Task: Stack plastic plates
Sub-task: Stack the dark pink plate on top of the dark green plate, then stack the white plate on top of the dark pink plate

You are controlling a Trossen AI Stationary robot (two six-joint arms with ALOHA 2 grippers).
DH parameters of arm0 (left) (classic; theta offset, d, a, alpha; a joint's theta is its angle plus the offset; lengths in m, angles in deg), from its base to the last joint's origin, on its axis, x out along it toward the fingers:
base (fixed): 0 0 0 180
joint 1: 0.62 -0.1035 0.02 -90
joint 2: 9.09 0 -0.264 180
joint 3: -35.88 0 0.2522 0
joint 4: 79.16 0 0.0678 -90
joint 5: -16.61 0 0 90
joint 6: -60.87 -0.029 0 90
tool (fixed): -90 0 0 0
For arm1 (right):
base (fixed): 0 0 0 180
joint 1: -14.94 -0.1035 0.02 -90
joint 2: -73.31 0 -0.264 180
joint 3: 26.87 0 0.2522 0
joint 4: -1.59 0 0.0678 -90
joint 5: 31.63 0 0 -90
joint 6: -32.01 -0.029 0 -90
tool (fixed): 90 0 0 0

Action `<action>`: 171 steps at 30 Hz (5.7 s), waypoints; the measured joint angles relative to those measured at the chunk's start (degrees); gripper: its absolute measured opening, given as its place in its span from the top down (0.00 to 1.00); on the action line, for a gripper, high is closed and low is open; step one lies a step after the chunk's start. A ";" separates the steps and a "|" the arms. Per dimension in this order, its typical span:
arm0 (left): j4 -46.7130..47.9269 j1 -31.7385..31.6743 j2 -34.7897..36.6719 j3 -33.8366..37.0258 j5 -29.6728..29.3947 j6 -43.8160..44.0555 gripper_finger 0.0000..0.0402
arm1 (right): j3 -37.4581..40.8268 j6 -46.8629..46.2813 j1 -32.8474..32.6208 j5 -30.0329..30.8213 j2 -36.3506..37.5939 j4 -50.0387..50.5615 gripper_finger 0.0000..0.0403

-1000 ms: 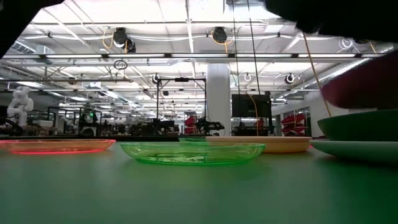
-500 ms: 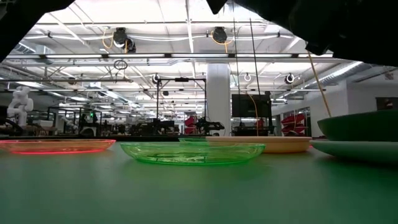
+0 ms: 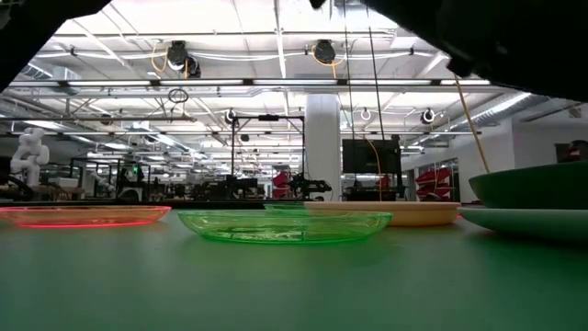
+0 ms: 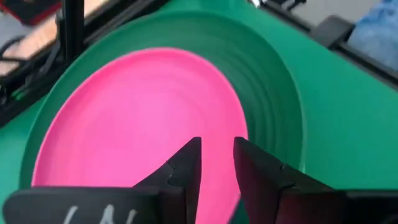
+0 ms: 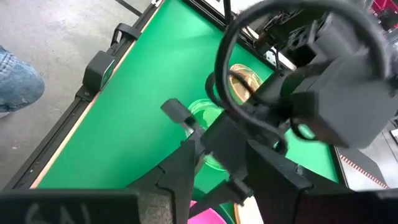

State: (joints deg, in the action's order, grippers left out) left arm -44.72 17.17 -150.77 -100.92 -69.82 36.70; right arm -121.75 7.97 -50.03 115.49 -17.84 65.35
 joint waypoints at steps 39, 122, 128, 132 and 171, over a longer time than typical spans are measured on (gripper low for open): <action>17.13 -1.50 -3.67 -6.61 -12.75 -11.76 0.75 | 0.00 -5.93 -0.02 -0.39 0.00 4.54 0.67; 39.73 -9.57 0.31 -11.60 -3.15 11.40 0.75 | 16.26 -45.56 -2.82 -17.20 -0.02 11.35 0.97; 41.24 -10.86 0.31 -11.60 -3.47 17.62 0.75 | 16.26 -45.55 -2.78 -16.43 -0.02 14.32 0.97; 45.74 -10.52 0.31 -11.59 -3.60 17.80 0.75 | 16.26 -45.67 -2.75 -16.42 -0.02 16.95 0.97; 24.83 -18.12 16.51 18.68 -0.86 15.17 0.75 | 16.26 -47.18 0.56 -4.61 0.02 34.09 0.97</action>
State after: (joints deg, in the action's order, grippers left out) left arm -19.89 -0.96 -134.27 -82.23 -70.68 51.87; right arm -105.49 -39.21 -49.48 110.88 -17.82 99.44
